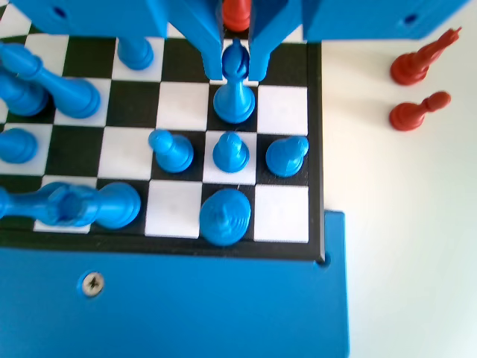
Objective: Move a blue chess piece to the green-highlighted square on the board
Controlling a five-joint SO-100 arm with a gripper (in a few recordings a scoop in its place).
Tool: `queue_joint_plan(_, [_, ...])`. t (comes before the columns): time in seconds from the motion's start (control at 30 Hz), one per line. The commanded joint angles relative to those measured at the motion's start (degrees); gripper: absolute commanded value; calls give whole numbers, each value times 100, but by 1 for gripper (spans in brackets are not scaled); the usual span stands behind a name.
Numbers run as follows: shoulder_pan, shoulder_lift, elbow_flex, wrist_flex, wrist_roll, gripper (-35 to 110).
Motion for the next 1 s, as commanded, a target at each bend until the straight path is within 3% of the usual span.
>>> queue_joint_plan(0.0, [70,431,-88,79,-70,20])
queue_joint_plan(0.97, [-264,1591,-2364,2347,958,10])
